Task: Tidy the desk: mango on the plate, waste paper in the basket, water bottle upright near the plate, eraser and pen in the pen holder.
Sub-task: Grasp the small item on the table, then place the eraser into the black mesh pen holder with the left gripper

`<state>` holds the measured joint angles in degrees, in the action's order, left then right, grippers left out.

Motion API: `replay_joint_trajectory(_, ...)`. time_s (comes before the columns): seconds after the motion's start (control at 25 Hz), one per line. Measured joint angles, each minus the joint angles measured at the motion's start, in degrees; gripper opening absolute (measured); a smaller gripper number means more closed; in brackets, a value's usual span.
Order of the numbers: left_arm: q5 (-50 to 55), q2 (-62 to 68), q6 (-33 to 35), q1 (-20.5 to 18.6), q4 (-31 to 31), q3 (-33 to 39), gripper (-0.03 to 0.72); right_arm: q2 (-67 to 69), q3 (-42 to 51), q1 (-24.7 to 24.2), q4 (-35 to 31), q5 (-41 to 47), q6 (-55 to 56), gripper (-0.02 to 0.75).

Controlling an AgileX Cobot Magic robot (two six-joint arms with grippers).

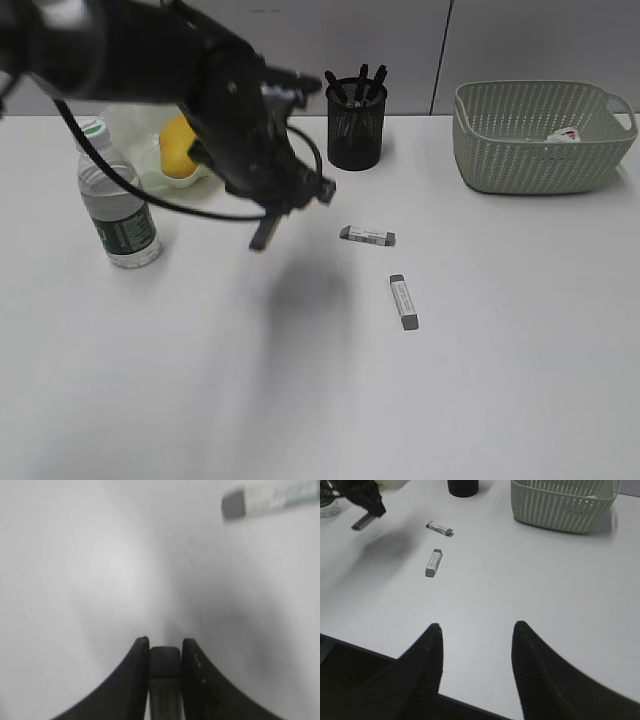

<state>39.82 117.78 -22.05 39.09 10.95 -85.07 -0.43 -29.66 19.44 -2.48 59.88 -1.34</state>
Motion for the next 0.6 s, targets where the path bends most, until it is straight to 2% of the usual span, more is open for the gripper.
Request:
replay_joint_trajectory(0.08,-4.6,-5.4,0.1,-1.6,2.6,0.0,0.141,0.0,0.0,0.0,0.0,0.0,0.0,0.363)
replay_joint_trajectory(0.16,-9.6,-10.0,1.7,-5.0,2.9,-0.1,0.141,0.0,0.0,0.0,0.0,0.0,0.0,0.363)
replay_joint_trajectory(0.36,-30.1,-13.4,13.1,-14.5,-5.1,-0.1,0.141,0.0,0.0,0.0,0.0,0.0,0.0,0.363)
replay_joint_trajectory(0.52,-45.4,-9.9,14.8,-15.9,-5.3,-0.1,0.141,0.0,0.0,0.0,0.0,0.0,0.1,0.363)
replay_joint_trajectory(0.6,-48.0,-7.6,12.8,-15.9,-5.1,-0.3,0.141,0.0,0.0,0.0,0.0,0.0,0.2,0.363)
